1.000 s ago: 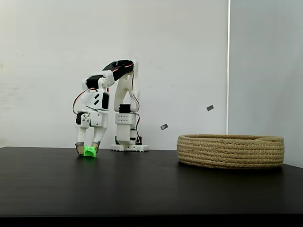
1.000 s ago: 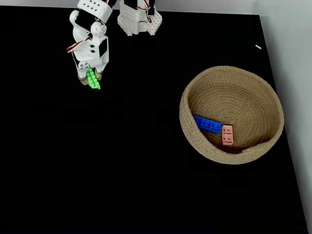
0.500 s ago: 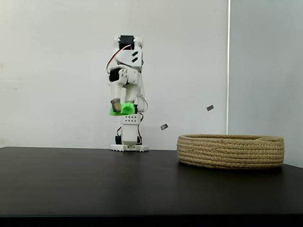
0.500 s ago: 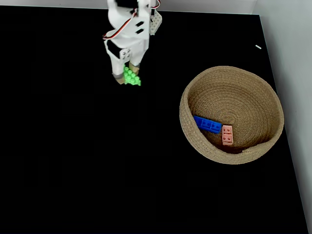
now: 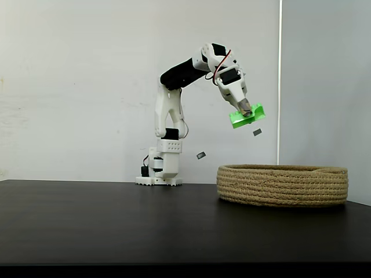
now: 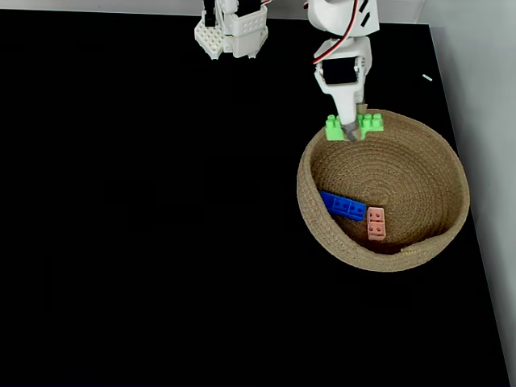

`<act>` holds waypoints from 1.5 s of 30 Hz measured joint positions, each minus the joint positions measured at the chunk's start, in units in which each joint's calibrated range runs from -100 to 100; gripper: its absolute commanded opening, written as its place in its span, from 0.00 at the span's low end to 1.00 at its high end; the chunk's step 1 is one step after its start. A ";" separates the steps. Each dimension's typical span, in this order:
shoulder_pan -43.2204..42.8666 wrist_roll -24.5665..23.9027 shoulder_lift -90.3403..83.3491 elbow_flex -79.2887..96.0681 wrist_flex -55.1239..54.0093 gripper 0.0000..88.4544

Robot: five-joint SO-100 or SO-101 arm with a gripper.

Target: Place the lego blocks in the tray

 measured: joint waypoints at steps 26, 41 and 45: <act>14.25 14.16 -10.69 29.61 3.98 0.00; 27.28 28.86 -55.22 79.36 -16.00 0.00; 29.89 31.65 -68.19 88.91 -14.94 0.00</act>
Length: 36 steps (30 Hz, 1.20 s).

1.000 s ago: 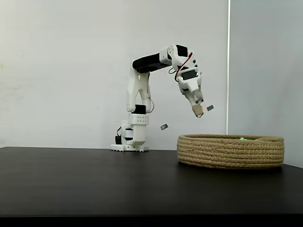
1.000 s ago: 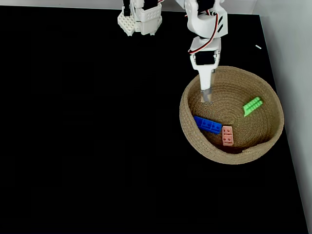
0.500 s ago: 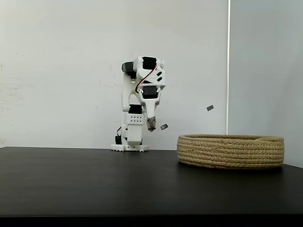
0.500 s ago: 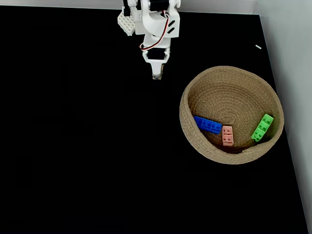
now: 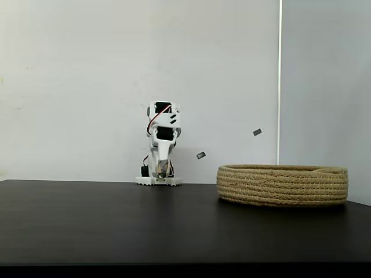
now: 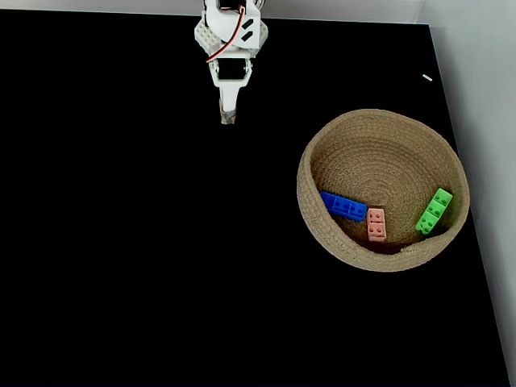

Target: Place the lego blocks in the tray

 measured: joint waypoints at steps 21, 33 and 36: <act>-1.87 1.03 -21.12 8.75 11.69 0.00; -0.33 -2.74 -21.12 8.75 13.07 0.00; -0.24 -3.47 -21.12 8.75 13.15 0.00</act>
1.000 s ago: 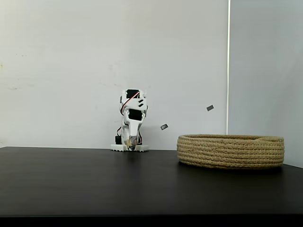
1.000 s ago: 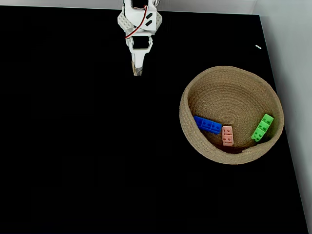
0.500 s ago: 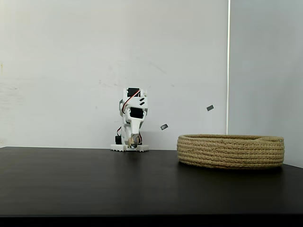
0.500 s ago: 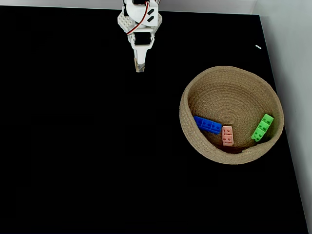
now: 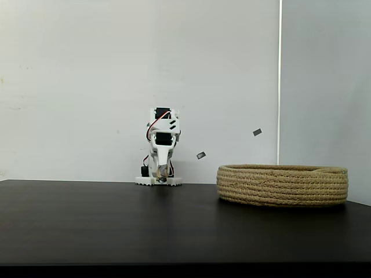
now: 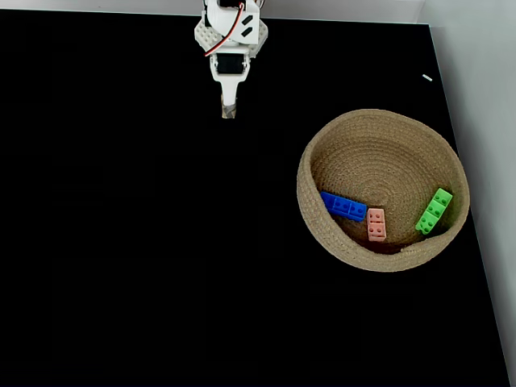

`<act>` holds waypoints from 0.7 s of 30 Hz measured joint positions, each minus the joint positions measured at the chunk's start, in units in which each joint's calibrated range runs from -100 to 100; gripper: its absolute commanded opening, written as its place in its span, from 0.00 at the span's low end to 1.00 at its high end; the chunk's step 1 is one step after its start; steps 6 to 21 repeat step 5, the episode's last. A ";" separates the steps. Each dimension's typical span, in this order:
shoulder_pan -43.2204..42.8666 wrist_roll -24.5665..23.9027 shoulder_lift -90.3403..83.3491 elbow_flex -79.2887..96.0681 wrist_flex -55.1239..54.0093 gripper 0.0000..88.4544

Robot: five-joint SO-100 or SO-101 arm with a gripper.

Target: Place the lego blocks in the tray

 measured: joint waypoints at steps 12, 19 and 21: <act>0.98 -0.44 0.00 0.00 0.00 0.00; 0.98 -0.44 0.00 0.00 0.00 0.00; 0.98 -0.44 0.00 0.00 0.00 0.00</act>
